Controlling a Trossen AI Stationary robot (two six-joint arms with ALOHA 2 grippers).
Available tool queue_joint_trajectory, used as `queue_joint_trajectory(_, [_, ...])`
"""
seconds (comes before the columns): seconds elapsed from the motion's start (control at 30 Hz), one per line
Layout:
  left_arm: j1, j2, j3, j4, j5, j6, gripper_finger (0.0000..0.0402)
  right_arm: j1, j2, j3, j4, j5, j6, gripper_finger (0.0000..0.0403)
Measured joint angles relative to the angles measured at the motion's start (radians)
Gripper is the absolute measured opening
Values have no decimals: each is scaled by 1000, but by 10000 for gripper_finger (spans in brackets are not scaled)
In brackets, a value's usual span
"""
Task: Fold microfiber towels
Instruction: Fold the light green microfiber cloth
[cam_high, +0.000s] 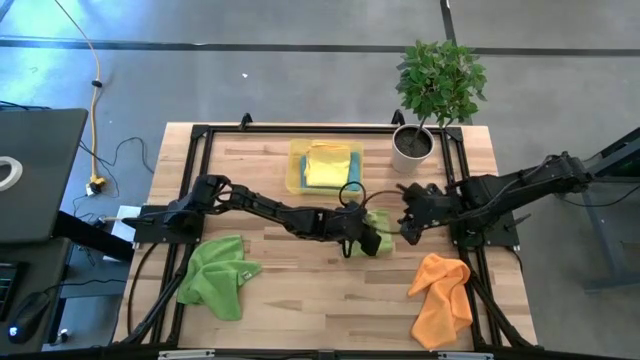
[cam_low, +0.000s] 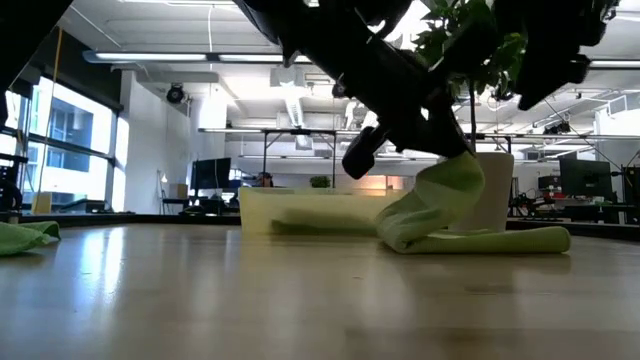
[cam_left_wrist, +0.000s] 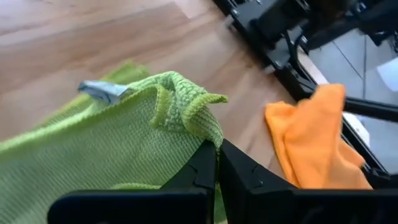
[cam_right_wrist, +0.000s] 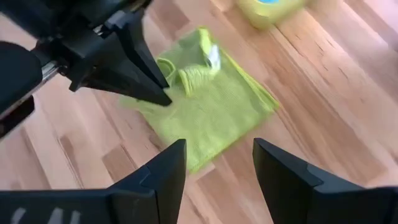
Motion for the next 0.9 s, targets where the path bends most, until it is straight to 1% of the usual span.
queue_joint_trajectory(0.13, [-9,0,0,9,19,0,1,1,36,0,22,-22,-117,178])
queue_joint_trajectory(0.27, [-12,-1,0,47,18,0,1,1,39,0,-1,-28,-181,178])
queue_joint_trajectory(0.33, [-7,-1,0,57,3,0,1,1,26,0,-4,-28,-188,178])
queue_joint_trajectory(0.47, [13,-1,0,57,-60,7,1,1,0,0,-4,-38,-171,178])
queue_joint_trajectory(0.7, [42,21,-1,72,-60,15,1,1,-3,0,-2,-38,-123,178])
queue_joint_trajectory(0.9, [48,31,1,127,-69,104,20,1,-3,0,8,-37,-119,178])
